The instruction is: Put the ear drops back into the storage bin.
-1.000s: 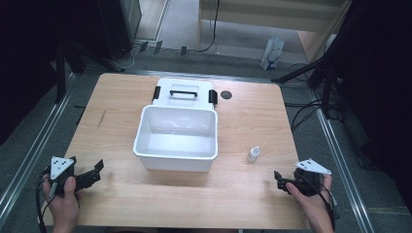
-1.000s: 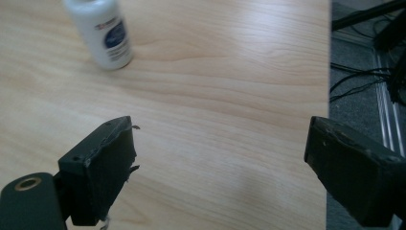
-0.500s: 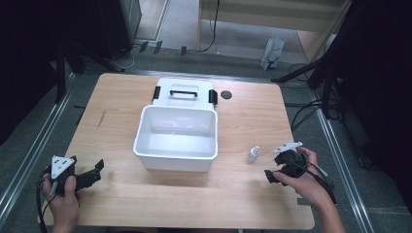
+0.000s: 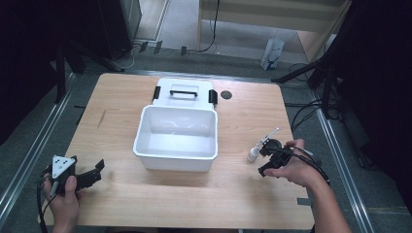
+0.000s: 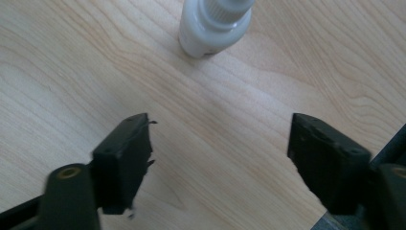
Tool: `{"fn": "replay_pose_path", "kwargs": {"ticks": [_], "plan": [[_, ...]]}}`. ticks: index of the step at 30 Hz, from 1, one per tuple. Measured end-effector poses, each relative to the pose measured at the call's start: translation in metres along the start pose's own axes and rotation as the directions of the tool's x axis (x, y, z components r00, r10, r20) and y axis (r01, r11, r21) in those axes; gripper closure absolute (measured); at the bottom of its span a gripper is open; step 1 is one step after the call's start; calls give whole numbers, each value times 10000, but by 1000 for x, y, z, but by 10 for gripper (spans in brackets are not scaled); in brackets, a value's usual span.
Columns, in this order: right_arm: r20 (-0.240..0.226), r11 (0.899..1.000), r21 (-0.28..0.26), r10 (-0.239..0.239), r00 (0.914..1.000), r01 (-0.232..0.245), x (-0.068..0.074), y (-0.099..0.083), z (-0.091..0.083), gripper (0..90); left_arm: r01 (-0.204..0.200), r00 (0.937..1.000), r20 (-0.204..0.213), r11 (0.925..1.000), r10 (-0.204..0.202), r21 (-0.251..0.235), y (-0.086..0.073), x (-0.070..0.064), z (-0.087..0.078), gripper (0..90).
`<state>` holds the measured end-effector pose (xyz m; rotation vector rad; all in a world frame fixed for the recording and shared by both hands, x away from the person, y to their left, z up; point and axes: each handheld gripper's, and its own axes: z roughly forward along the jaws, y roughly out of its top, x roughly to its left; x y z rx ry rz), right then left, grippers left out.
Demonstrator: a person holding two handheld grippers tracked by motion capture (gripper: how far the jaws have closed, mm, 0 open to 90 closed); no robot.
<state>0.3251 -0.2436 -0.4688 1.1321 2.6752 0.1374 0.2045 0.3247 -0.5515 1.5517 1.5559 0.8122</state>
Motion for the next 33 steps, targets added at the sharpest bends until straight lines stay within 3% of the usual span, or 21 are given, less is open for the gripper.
{"fn": "replay_pose_path", "kwargs": {"ticks": [2, 3, 5, 8, 10, 12, 17, 23, 33], "plan": [[-72, 10000, 20, 18, 10000, -18, -1, 2, -1, 308, -10, 10000, 2, 10000, 10, 9, 0, 0, 0, 68], [-411, 10000, 33, 7, 9992, -6, -3, 8, -3, 367, 1, 10000, 1, 10000, -1, 2, 0, 0, 0, 69], [-409, 10000, 40, -82, 9991, 84, -4, 10, -3, 392, 7, 10000, -4, 10000, -7, 11, 0, 0, 0, 68], [-460, 9996, -29, 262, 9986, -264, -9, 22, -6, 496, -2, 10000, -4, 10000, 2, 34, 0, 0, 0, 68], [-464, 9993, -55, 374, 9982, -377, -10, 24, -7, 512, -7, 10000, 0, 10000, 7, 51, 0, 0, 0, 68], [-736, 9981, -192, 571, 9957, -587, -13, 33, -11, 571, -17, 10000, -6, 10000, 17, 41, 0, 0, 0, 68], [-1126, 9981, -177, 560, 9921, -584, -10, 44, -13, 617, -18, 10000, -9, 10000, 18, 40, 0, 0, 1, 68], [-1030, 9966, -104, 799, 9915, -814, -13, 54, -8, 705, -21, 10000, -9, 10000, 21, 45, 0, 0, 1, 68], [-1015, 9948, 126, 1015, 9896, -1007, -12, 57, -4, 718, -49, 10000, -18, 10000, 50, 52, 0, 0, 1, 69]]}}
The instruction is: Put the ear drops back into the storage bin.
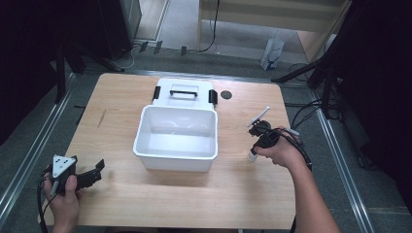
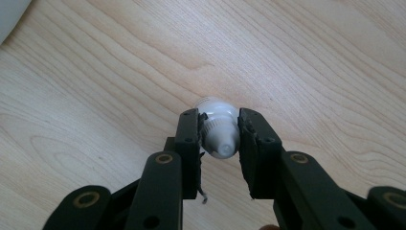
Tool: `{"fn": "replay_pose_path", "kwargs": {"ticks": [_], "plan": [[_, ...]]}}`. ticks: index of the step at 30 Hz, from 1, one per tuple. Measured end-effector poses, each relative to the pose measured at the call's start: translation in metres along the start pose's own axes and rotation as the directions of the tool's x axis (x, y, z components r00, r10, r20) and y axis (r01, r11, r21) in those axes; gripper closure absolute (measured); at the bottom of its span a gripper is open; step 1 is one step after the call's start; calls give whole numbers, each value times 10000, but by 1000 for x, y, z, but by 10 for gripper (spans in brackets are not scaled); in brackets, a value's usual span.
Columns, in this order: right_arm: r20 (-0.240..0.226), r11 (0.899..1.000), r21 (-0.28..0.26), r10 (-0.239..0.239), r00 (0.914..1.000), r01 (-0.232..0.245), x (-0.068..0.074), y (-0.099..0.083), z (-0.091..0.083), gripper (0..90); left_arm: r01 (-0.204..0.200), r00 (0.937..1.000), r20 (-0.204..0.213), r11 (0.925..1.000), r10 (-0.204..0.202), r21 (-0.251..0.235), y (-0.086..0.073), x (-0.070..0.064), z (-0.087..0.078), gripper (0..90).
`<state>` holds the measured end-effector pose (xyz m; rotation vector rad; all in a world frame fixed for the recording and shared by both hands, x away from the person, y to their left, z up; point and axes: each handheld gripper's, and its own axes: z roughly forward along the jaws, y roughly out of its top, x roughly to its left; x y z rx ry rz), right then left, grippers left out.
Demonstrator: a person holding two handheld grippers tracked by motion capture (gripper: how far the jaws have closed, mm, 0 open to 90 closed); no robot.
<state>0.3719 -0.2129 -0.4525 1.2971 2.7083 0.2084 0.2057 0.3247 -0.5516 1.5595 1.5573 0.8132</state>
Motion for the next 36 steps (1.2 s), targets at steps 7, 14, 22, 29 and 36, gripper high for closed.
{"fn": "replay_pose_path", "kwargs": {"ticks": [7, 14, 22, 29, 36], "plan": [[-211, 9997, 59, -215, 9995, 216, 4, 3, -6, 725, 17, 10000, 0, 10000, -17, 13, 0, 0, 0, 69], [-180, 9968, -204, -778, 9968, 774, 16, 15, -25, 725, 24, 10000, -19, 10000, -24, 31, 0, 0, 0, 68], [-255, 9884, -896, -1258, 9917, 1230, 35, 39, -63, 725, 50, 10000, 0, 10000, -50, 54, 0, 0, 0, 68], [-83, 9809, -1200, -1554, 9878, 1533, 49, 57, -91, 725, 61, 10000, -18, 10000, -61, 47, 0, 0, 0, 68], [30, 9678, -1532, -2018, 9794, 1999, 66, 77, -118, 725, 62, 10000, -19, 10000, -62, 51, 1, 1, 0, 68]]}}
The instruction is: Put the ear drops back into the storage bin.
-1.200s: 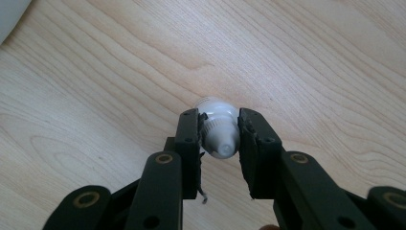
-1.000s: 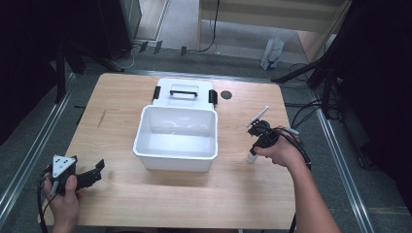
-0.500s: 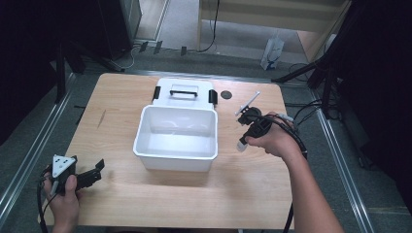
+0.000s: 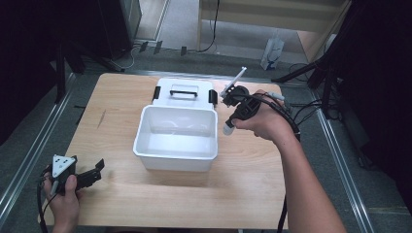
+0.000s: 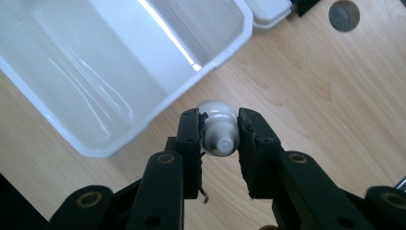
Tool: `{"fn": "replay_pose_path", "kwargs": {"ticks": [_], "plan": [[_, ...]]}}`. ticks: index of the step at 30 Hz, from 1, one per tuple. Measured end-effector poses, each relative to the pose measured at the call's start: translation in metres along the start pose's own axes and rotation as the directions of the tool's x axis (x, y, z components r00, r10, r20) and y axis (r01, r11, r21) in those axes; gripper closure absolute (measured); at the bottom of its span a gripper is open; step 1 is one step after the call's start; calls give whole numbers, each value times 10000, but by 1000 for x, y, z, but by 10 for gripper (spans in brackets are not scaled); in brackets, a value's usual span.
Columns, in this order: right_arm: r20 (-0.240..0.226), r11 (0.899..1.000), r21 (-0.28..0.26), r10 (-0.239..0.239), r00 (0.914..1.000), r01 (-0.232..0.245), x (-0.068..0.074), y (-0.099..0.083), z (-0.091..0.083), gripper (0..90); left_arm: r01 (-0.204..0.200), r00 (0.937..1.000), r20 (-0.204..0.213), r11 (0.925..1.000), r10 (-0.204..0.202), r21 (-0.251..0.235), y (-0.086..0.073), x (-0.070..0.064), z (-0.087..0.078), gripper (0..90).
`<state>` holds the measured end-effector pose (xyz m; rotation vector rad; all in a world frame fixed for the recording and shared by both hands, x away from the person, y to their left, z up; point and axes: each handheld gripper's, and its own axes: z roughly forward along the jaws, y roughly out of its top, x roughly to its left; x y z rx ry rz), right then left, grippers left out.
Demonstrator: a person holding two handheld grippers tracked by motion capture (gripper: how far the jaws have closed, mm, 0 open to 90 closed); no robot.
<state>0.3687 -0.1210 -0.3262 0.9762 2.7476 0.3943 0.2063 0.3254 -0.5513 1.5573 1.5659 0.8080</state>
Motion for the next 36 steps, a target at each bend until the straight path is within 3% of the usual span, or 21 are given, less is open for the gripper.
{"fn": "replay_pose_path", "kwargs": {"ticks": [14, 15, 25, 26, 28, 30, 36], "plan": [[-219, 9939, -505, -989, 9949, 977, 31, 25, -7, 725, 20, 10000, -21, 10000, -20, -15, 0, 0, 0, 68], [-226, 9911, -475, -1252, 9919, 1240, 35, 28, -3, 725, 22, 10000, -23, 10000, -22, -12, 0, 0, 0, 68], [-356, 9749, -351, -2211, 9746, 2199, 44, 28, 18, 724, 46, 10000, -12, 10000, -46, -17, 0, 0, 1, 69], [-320, 9667, -248, -2554, 9663, 2547, 45, 26, 27, 723, 46, 10000, -15, 10000, -46, -10, 0, 0, 1, 68], [-299, 9639, -155, -2663, 9634, 2659, 45, 25, 30, 723, 53, 10000, -16, 10000, -53, -8, 0, 0, 1, 68], [-202, 9531, 0, -3024, 9530, 3025, 46, 21, 43, 723, 66, 10000, -13, 10000, -66, -8, 0, 0, 1, 68], [-257, 9485, 79, -3165, 9483, 3168, 45, 15, 60, 722, 30, 10000, -33, 10000, -30, -20, 0, 0, 1, 69]]}}
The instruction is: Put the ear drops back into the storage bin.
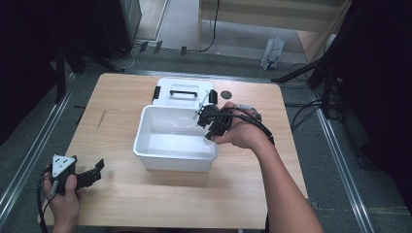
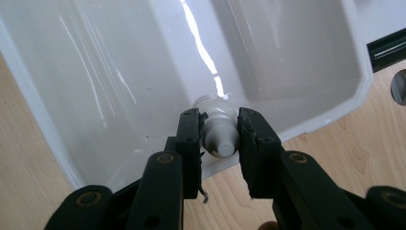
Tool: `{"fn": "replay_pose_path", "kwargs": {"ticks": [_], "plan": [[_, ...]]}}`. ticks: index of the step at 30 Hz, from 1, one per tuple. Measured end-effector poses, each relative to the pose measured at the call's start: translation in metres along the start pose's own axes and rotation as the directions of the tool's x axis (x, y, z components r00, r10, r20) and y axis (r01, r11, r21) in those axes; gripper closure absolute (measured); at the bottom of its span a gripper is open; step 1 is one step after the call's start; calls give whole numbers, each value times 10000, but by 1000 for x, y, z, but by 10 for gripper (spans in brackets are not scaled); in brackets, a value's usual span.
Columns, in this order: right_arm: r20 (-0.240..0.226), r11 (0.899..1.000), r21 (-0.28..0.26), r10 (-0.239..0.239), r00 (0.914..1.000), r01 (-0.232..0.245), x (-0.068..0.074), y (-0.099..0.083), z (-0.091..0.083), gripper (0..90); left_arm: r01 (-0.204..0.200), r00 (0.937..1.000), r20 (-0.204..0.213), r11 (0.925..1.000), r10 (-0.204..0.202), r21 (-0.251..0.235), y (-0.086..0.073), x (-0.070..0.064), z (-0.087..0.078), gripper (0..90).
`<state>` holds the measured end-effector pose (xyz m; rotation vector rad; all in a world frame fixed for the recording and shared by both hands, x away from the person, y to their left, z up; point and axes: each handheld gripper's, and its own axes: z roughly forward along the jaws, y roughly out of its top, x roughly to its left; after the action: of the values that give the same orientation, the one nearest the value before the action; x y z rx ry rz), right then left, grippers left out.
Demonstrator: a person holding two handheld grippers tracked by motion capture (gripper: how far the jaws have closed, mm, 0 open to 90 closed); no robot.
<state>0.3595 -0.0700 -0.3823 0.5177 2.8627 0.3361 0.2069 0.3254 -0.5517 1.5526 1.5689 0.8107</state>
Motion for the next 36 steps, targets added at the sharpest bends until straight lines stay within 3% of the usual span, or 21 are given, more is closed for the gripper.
{"fn": "replay_pose_path", "kwargs": {"ticks": [6, 10, 18, 20, 24, 29, 36], "plan": [[-34, 9998, -74, -199, 9998, 199, 2, -2, 11, 722, -25, 10000, -6, 10000, 25, 47, 0, 0, 0, 69], [-106, 9984, 83, -550, 9984, 551, 4, -2, 22, 722, -31, 10000, -11, 10000, 31, 38, 0, 0, 0, 68], [-236, 9960, 465, -753, 9969, 763, 5, -2, 42, 721, -17, 10000, 2, 10000, 17, 37, 0, 0, 0, 68], [-284, 9955, 551, -758, 9967, 773, 5, -1, 46, 721, -10, 10000, 0, 10000, 10, 37, 0, 0, 0, 68], [-464, 9971, 688, -297, 9985, 329, 3, 2, 47, 717, 4, 10000, -6, 10000, -4, 41, 0, 0, 0, 68], [-261, 9940, 1014, -388, 9989, 412, 6, 3, 48, 721, -4, 10000, -6, 10000, 4, 45, 0, 0, 0, 68], [-387, 9957, 879, -252, 9989, 285, 6, 1, 47, 690, 24, 10000, -9, 10000, -24, 42, 0, 0, 0, 69]]}}
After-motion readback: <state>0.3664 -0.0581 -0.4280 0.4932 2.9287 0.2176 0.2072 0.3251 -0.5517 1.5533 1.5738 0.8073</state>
